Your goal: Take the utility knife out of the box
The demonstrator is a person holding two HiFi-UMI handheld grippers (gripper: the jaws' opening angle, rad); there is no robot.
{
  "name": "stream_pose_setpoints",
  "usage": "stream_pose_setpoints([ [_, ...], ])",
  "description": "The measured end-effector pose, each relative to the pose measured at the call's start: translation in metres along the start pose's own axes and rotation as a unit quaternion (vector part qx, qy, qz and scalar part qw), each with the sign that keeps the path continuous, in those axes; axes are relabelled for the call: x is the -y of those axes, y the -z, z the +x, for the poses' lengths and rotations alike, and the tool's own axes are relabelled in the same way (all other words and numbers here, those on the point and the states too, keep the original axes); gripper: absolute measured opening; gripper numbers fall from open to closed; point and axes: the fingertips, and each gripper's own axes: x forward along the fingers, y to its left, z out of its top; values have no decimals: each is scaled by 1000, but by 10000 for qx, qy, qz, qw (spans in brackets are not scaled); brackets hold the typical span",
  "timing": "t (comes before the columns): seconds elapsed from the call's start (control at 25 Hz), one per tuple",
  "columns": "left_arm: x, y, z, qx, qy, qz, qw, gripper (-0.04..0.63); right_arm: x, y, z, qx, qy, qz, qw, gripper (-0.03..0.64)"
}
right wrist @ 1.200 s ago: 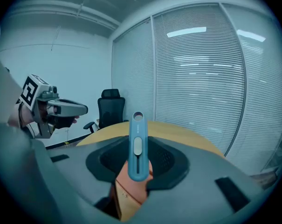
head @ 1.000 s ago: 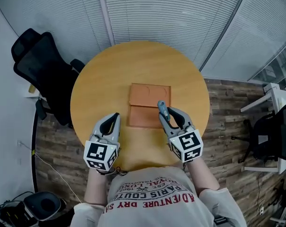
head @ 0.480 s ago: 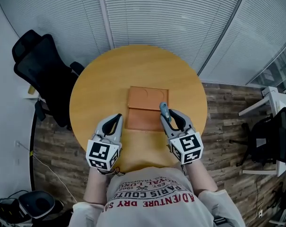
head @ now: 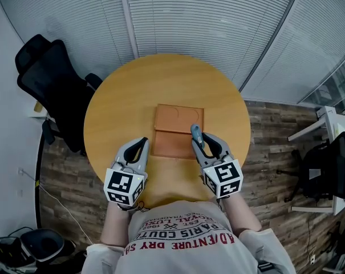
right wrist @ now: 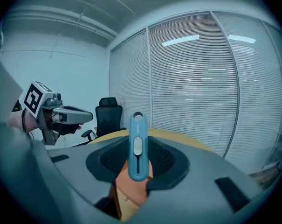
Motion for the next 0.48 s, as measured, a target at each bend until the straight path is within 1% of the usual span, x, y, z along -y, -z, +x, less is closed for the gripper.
stream_pose_setpoints([
  [0.28, 7, 7, 0, -58, 11, -60, 10000, -5, -4, 8, -3, -110, -129, 38, 9998, 132],
  [0.48, 5, 12, 4, -86, 64, -146, 9998, -5, -7, 13, 6, -205, -151, 58, 9997, 132],
])
